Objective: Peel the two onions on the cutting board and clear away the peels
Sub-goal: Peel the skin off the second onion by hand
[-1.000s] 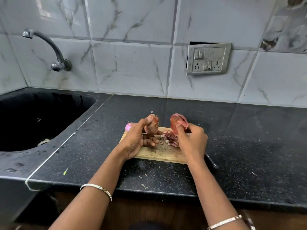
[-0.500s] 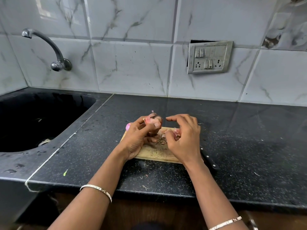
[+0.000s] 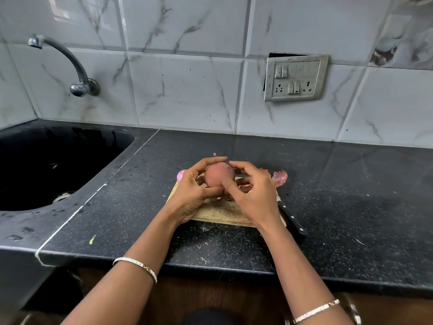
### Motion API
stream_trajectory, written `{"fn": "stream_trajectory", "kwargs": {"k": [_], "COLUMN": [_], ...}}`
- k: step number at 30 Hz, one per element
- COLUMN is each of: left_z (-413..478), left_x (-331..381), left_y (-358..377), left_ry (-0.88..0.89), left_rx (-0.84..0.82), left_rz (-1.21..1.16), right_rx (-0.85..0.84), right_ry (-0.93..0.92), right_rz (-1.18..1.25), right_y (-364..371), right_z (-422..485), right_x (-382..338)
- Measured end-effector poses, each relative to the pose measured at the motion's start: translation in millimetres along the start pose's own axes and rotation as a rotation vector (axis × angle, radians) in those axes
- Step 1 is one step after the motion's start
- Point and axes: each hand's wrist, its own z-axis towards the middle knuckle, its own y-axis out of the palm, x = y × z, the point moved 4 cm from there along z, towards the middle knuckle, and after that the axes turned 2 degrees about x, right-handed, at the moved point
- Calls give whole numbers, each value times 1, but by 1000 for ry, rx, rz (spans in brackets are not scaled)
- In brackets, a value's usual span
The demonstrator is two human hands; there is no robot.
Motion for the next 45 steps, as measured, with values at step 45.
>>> {"fn": "stream_trajectory", "kwargs": {"k": [45], "left_z": [-1], "left_x": [-5], "left_y": [-1], "left_ry": [98], "left_rx": [44], "left_rz": [266], "right_rx": [74], "right_ry": [243], "right_rz": [297], "right_y": [-6], "right_z": [-6], "right_x": [10]}}
